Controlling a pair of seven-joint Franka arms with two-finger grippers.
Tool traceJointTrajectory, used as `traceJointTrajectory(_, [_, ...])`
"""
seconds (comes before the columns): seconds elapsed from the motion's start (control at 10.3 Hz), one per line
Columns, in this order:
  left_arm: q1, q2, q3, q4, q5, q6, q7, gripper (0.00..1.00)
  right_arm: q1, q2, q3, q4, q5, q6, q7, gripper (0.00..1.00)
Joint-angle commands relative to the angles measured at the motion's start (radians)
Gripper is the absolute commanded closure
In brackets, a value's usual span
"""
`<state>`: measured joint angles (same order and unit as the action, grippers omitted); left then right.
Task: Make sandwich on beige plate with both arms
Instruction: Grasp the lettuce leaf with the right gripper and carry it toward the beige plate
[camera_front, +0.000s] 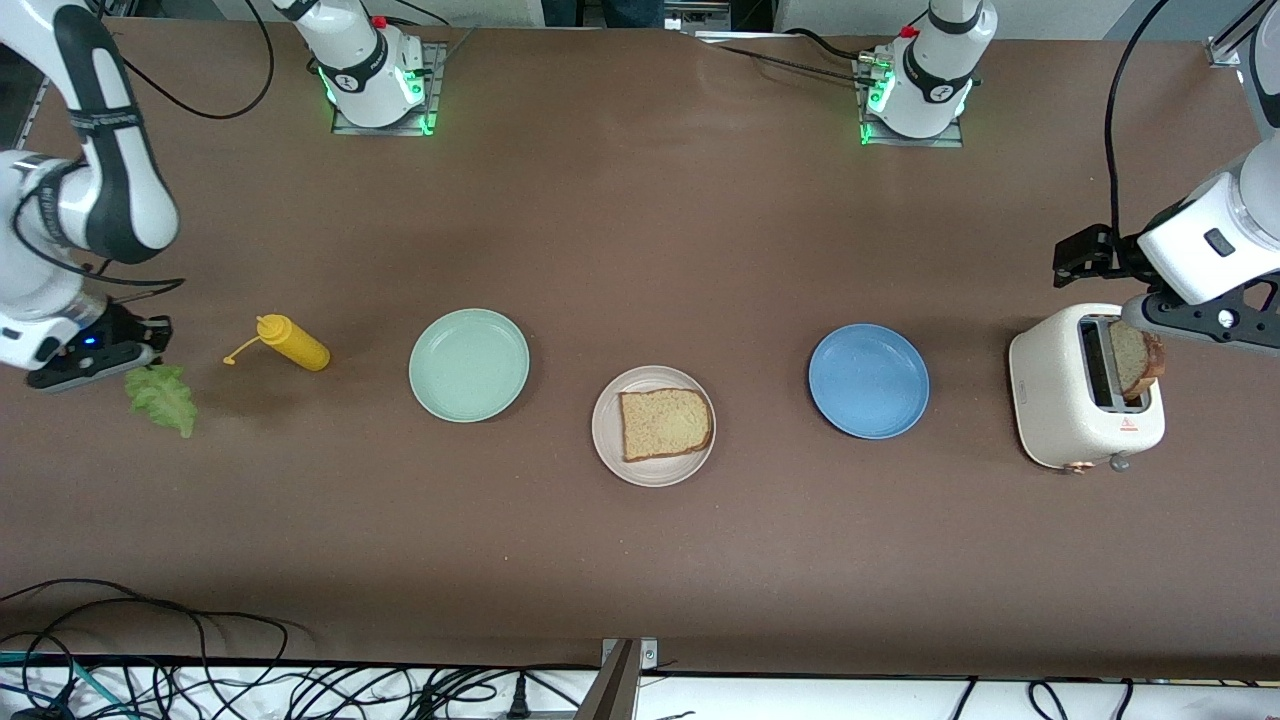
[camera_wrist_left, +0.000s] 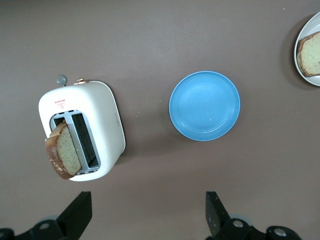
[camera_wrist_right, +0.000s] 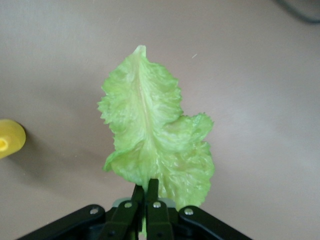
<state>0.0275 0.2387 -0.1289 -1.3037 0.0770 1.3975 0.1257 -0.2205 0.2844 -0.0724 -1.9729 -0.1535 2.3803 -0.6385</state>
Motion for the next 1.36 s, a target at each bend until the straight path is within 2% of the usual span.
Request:
traceJointTrajectory(0.0, [0.009, -0.012, -0.003, -0.008, -0.019, 0.000, 0.014, 0.00, 0.006, 0.013, 0.057, 0.225, 0.014, -0.244, 0.008, 1.00])
traceJointTrajectory(0.29, [0.008, -0.012, -0.005, -0.008, -0.019, -0.005, 0.014, 0.00, 0.067, 0.021, 0.135, 0.382, 0.026, -0.505, 0.327, 1.00])
traceJointTrajectory(0.49, [0.008, -0.012, -0.005, -0.008, -0.020, -0.005, 0.014, 0.00, 0.185, 0.021, 0.155, 0.443, 0.029, -0.579, 0.570, 1.00])
traceJointTrajectory(0.78, [0.008, -0.010, -0.005, -0.008, -0.019, -0.005, 0.014, 0.00, 0.399, 0.047, 0.155, 0.450, 0.153, -0.567, 0.999, 1.00])
traceJointTrajectory(1.07, [0.009, -0.012, -0.005, -0.009, -0.020, -0.005, 0.014, 0.00, 0.611, 0.123, 0.155, 0.459, 0.152, -0.437, 1.427, 1.00])
traceJointTrajectory(1.27, [0.009, -0.012, -0.005, -0.009, -0.020, -0.005, 0.015, 0.00, 0.711, 0.194, 0.155, 0.485, 0.152, -0.351, 1.702, 1.00])
